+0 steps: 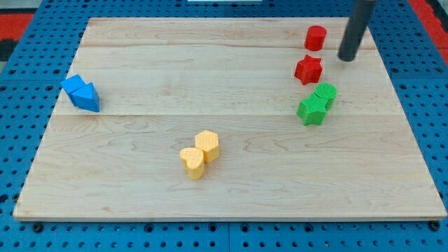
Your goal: Push the red circle diagonal to the green star
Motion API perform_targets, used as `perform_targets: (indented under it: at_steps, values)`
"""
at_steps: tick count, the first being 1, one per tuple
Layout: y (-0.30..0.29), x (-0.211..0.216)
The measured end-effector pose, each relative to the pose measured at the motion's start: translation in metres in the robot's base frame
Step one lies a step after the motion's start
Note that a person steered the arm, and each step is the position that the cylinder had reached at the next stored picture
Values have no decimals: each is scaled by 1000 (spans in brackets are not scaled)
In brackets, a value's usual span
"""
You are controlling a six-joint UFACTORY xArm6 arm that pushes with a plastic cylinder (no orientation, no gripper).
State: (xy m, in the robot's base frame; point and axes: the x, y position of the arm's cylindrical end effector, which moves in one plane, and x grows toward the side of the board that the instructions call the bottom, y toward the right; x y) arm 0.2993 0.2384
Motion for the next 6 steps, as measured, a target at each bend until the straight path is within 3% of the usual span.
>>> perform_targets:
  at_steps: [1, 2, 3, 5, 6]
  values:
    - [-4, -49]
    - [-73, -58]
    - [-124, -24]
    - [-116, 11]
    - [-108, 9]
